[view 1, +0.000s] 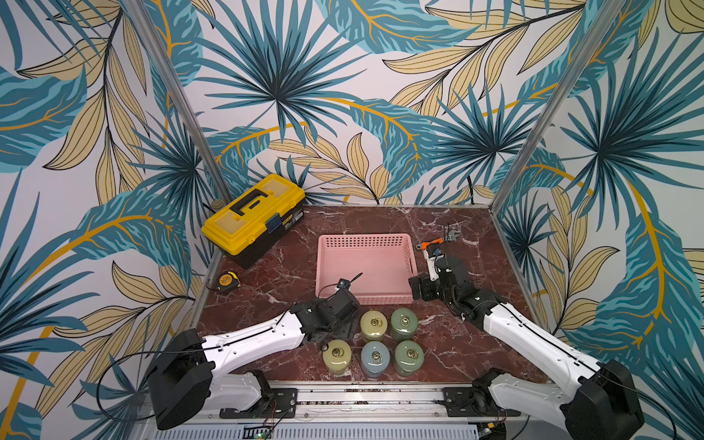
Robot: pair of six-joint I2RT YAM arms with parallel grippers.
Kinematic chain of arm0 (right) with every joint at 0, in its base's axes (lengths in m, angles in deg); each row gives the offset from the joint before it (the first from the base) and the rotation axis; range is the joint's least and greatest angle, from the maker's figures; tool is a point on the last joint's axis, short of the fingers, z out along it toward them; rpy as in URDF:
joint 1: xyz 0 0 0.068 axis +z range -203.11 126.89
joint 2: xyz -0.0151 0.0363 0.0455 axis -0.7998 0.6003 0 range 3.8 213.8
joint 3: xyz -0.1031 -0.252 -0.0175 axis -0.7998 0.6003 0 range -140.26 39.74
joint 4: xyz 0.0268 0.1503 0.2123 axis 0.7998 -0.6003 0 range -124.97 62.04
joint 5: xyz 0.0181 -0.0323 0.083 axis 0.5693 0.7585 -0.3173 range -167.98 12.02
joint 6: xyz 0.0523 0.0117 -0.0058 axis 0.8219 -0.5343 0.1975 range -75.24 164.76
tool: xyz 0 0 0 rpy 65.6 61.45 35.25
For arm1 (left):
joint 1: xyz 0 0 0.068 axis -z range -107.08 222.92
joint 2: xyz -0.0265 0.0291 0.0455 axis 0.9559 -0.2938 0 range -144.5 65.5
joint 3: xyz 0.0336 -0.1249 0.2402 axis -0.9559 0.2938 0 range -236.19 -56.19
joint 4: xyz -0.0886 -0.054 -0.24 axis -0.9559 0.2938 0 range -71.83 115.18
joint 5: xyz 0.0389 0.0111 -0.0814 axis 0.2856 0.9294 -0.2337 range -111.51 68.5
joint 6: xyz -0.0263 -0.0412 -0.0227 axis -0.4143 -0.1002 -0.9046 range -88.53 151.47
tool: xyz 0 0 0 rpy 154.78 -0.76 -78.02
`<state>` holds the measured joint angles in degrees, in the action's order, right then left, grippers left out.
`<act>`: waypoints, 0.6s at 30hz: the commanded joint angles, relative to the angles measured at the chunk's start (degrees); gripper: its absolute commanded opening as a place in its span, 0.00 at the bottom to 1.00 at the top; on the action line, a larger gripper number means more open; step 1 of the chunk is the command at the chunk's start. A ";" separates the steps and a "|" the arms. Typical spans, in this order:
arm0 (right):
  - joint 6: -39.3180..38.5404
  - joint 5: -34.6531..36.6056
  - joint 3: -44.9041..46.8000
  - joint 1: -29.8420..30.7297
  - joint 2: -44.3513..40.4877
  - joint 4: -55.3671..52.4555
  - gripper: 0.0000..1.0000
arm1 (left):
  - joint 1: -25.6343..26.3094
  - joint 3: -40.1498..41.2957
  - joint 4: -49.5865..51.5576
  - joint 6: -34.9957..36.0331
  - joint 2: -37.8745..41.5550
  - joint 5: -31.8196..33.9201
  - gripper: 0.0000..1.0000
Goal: Take the tea canister out of the basket
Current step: Place the tea canister at the center of the board.
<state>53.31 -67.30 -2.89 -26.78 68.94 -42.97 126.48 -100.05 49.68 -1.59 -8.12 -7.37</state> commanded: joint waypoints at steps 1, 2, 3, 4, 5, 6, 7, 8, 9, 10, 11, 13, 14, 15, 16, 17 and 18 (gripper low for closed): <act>0.45 0.29 1.15 -0.14 -0.45 0.60 0.99 | 0.20 0.62 -3.81 -0.69 0.50 1.30 0.42; 0.44 0.24 1.15 -0.14 -0.46 0.57 0.99 | 0.22 0.61 -3.83 -0.69 0.48 1.27 0.42; 0.45 0.25 1.19 -0.14 -0.45 0.59 0.99 | 0.15 0.70 -3.82 -0.77 0.50 1.33 0.42; 0.47 0.29 1.15 -0.14 -0.46 0.61 0.99 | 0.19 0.70 -3.82 -0.76 0.41 1.20 0.42; 0.46 0.26 1.18 -0.14 -0.39 0.59 0.99 | 0.20 0.79 -3.82 -0.87 0.41 1.17 0.43; 0.46 0.24 1.15 -0.14 -0.46 0.59 0.99 | 0.22 0.86 -3.92 -0.95 0.33 1.14 0.43; 0.42 0.29 1.15 -0.14 -0.41 0.61 0.99 | 0.21 0.88 -3.91 -1.04 0.23 1.09 0.43; 0.47 0.28 1.15 -0.14 -0.39 0.59 0.99 | 0.17 0.96 -3.92 -1.19 0.17 1.10 0.44; 0.41 0.26 1.15 -0.14 -0.45 0.60 0.99 | 0.21 1.02 -4.00 -1.28 0.15 1.08 0.47; 0.47 0.24 1.19 -0.16 -0.45 0.59 0.99 | 0.22 1.06 -3.93 -1.43 0.06 1.12 0.49; 0.41 0.25 1.16 -0.15 -0.41 0.59 0.99 | 0.23 1.05 -3.87 -1.56 0.06 1.08 0.50; 0.41 0.23 1.18 -0.14 -0.45 0.64 0.99 | 0.20 1.14 -3.76 -1.73 0.06 1.16 0.53; 0.49 0.30 1.19 -0.14 -0.45 0.59 0.99 | 0.23 1.14 -3.77 -1.68 -0.03 1.16 0.54; 0.49 0.25 1.15 -0.14 -0.46 0.60 0.99 | 0.31 1.05 -3.67 -1.75 -0.11 1.08 0.56; 0.46 0.30 1.15 -0.14 -0.46 0.59 0.99 | 0.31 1.08 -3.54 -1.83 -0.20 1.10 0.57; 0.45 0.30 1.15 -0.14 -0.45 0.60 0.99 | 0.27 1.05 -3.49 -1.91 -0.29 1.11 0.58; 0.45 0.29 1.17 -0.14 -0.46 0.59 0.99 | 0.31 1.05 -3.47 -1.97 -0.42 1.00 0.60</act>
<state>53.29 -67.30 -2.89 -26.78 68.94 -42.97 126.50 -99.94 49.16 -2.72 -8.56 -7.37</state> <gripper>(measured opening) 0.993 0.850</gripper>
